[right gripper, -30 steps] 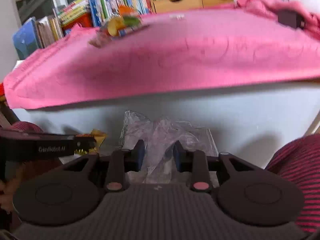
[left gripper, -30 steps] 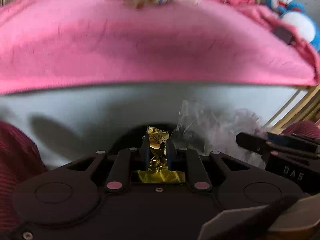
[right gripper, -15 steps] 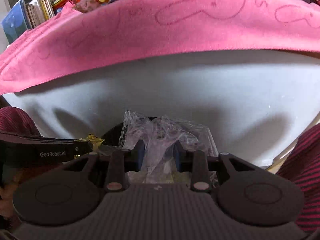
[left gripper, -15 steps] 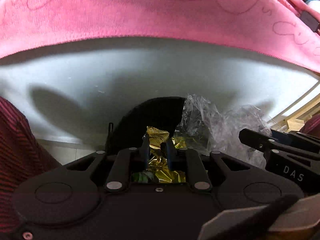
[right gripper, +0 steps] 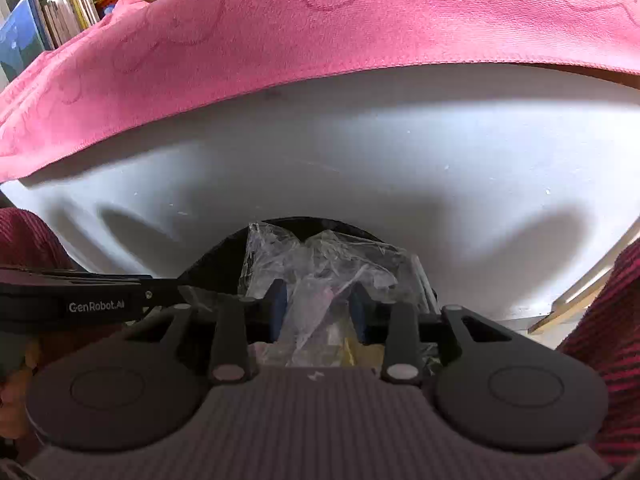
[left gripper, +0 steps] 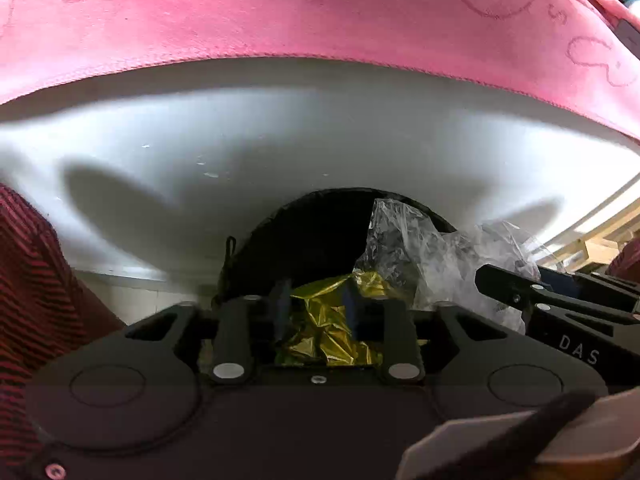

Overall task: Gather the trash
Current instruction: 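Open the left tool to drop the gold wrapper while the right releases the bag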

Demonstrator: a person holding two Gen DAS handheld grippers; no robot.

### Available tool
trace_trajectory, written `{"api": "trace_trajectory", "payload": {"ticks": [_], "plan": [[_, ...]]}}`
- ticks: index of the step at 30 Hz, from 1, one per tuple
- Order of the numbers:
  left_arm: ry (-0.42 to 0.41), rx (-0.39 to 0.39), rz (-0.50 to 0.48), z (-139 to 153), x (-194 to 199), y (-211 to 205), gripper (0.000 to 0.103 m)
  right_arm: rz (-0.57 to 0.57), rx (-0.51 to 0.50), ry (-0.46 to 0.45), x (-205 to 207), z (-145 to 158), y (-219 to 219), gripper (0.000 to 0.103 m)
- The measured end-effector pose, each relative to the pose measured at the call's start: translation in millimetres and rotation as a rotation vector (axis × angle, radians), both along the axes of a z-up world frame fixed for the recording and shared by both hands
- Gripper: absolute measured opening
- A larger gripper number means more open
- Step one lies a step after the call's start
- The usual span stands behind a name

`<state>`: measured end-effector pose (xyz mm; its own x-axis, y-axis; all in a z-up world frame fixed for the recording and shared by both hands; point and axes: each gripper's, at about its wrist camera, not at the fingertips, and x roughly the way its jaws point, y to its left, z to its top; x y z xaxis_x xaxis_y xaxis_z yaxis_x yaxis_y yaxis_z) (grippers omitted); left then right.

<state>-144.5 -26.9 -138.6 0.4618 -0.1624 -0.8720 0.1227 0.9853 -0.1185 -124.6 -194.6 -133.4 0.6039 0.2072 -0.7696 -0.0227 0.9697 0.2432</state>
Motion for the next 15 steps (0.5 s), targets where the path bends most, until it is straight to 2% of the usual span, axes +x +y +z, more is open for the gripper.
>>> {"api": "trace_trajectory", "payload": {"ticks": [1,3,6,15], "plan": [[-0.008,0.001,0.006,0,-1,2,0.046,-0.001,0.01,0.0,1,0,-1,0.06],[-0.026,0.006,0.015,2,-2,3,0.055,-0.006,0.023,0.002,0,-3,-4,0.065],[-0.042,0.015,0.026,7,-1,3,0.063,-0.012,0.024,0.006,1,-4,-4,0.067],[-0.045,0.008,0.054,13,2,9,0.071,0.003,0.054,-0.009,-3,-3,-8,0.074]]}}
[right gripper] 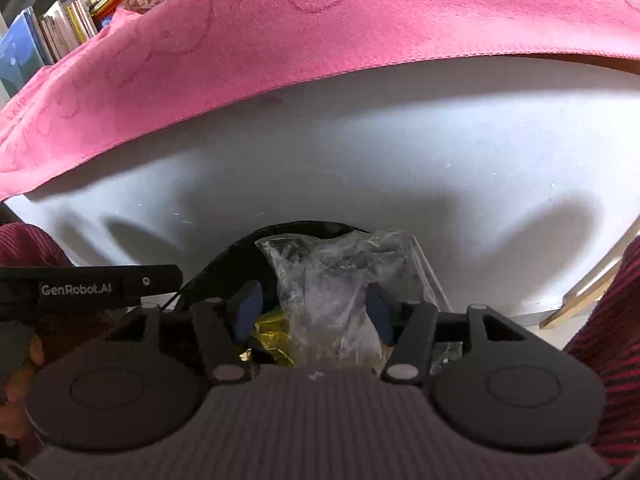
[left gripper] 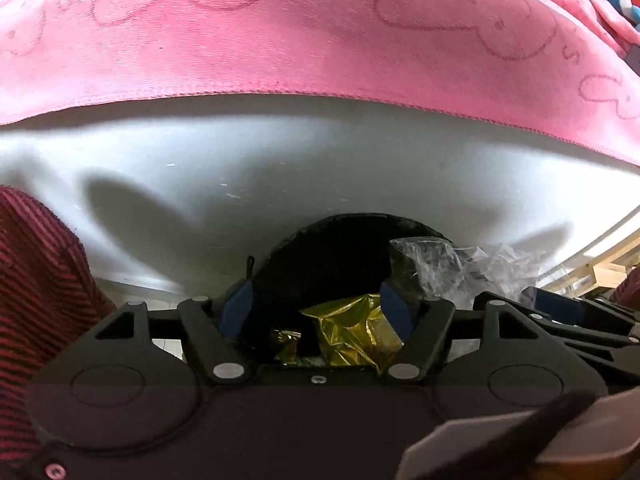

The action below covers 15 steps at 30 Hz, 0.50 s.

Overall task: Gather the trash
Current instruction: 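Open the left tool to drop the gold wrapper while the right releases the bag, then raise both open tools out of the bin back over the towel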

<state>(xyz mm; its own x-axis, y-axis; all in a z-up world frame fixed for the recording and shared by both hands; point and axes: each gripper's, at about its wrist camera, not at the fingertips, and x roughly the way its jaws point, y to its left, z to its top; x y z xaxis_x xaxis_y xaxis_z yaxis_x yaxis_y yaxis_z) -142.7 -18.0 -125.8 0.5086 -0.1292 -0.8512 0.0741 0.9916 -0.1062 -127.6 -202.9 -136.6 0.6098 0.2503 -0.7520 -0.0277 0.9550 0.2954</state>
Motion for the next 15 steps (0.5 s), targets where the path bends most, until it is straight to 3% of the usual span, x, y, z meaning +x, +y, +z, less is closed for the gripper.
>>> {"api": "trace_trajectory", "payload": {"ticks": [9,15], "plan": [[-0.005,0.007,0.012,-4,-1,2,0.074,0.098,0.009,-0.029,-7,8,1,0.086],[-0.003,0.005,0.014,-5,0,3,0.075,0.173,0.016,-0.053,-13,17,-2,0.088]]}}
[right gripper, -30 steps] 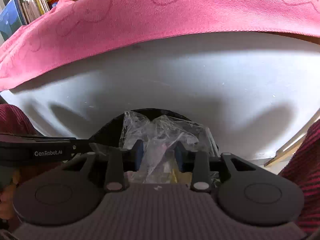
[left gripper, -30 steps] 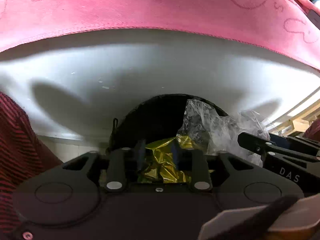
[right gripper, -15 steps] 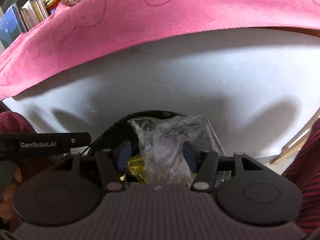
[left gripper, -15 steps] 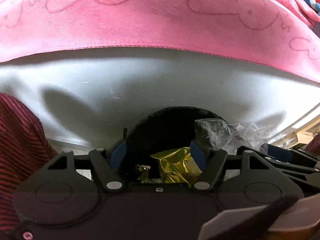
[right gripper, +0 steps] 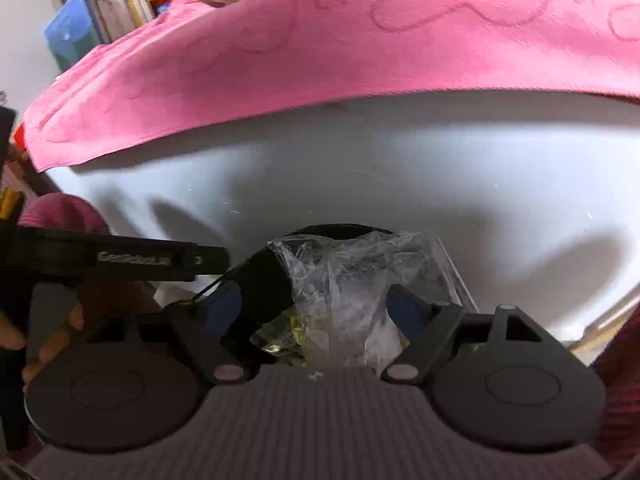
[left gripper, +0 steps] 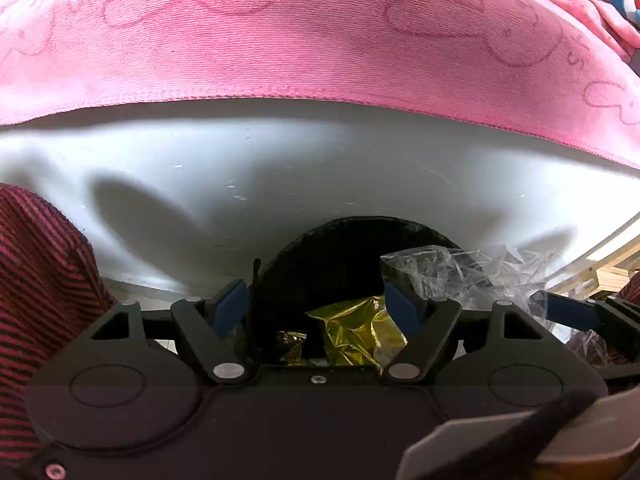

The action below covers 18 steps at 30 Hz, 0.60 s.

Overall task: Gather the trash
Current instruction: 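Raise both open tools out of the bin back over the towel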

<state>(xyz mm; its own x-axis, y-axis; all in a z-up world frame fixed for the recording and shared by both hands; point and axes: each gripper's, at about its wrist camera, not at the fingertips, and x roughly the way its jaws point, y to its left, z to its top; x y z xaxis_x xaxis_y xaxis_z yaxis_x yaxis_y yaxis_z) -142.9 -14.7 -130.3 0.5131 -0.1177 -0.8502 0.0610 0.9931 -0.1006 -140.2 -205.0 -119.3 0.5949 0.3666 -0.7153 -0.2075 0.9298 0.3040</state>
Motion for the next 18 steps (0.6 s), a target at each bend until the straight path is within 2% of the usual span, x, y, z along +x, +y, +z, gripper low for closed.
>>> {"api": "trace_trajectory", "payload": {"ticks": [7,12,18], "plan": [[0.0,0.001,0.011,2,0,0,0.076,0.093,0.01,-0.031,-8,16,-3,0.09],[0.007,-0.011,0.009,2,0,0,0.076,0.118,0.001,-0.054,-13,23,-4,0.092],[0.047,-0.131,-0.047,2,3,2,0.077,0.194,-0.054,-0.059,-14,22,10,0.092]]}}
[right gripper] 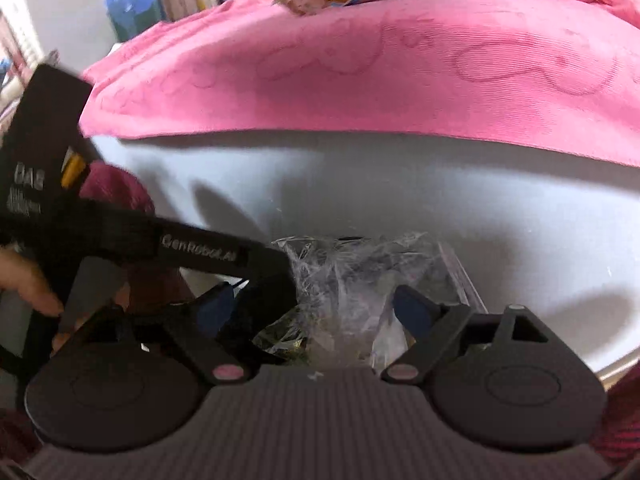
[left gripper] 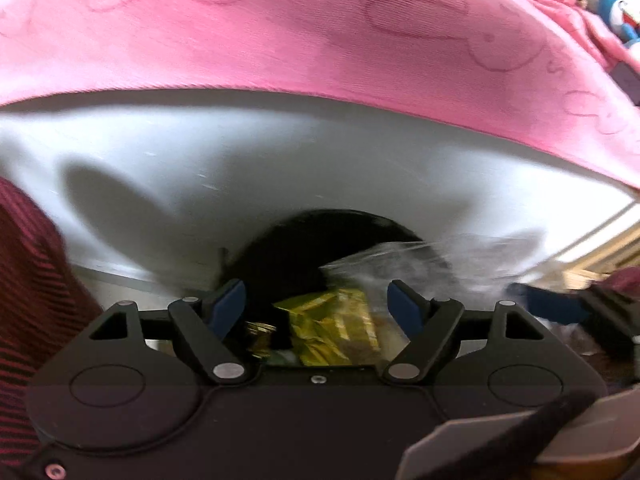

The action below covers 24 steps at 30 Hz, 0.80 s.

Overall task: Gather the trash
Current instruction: 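Raise both open tools out of the bin back over the towel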

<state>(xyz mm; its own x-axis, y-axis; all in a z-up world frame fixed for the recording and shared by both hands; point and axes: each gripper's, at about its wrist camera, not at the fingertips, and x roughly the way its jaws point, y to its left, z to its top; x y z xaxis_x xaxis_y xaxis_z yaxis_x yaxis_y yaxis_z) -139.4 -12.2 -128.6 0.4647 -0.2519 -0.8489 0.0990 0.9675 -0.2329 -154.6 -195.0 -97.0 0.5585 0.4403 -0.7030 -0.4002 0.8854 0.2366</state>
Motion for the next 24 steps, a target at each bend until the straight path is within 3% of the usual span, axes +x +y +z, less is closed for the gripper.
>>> {"api": "trace_trajectory", "payload": {"ticks": [2,10,13,18,24], "plan": [[0.041,-0.061,-0.028,-3,4,0,0.078,0.03,-0.024,-0.01,-1,0,5,0.094],[0.115,-0.094,-0.081,-12,22,1,0.078,0.052,-0.032,-0.015,-6,5,2,0.098],[0.114,-0.07,-0.084,-12,23,1,0.078,0.056,0.005,-0.002,-7,9,-3,0.097],[0.1,0.048,-0.08,-15,21,-7,0.078,0.052,0.003,-0.022,-9,15,-7,0.098],[0.106,0.04,-0.065,-13,20,1,0.078,0.017,-0.007,-0.028,-9,16,-14,0.098]]}}
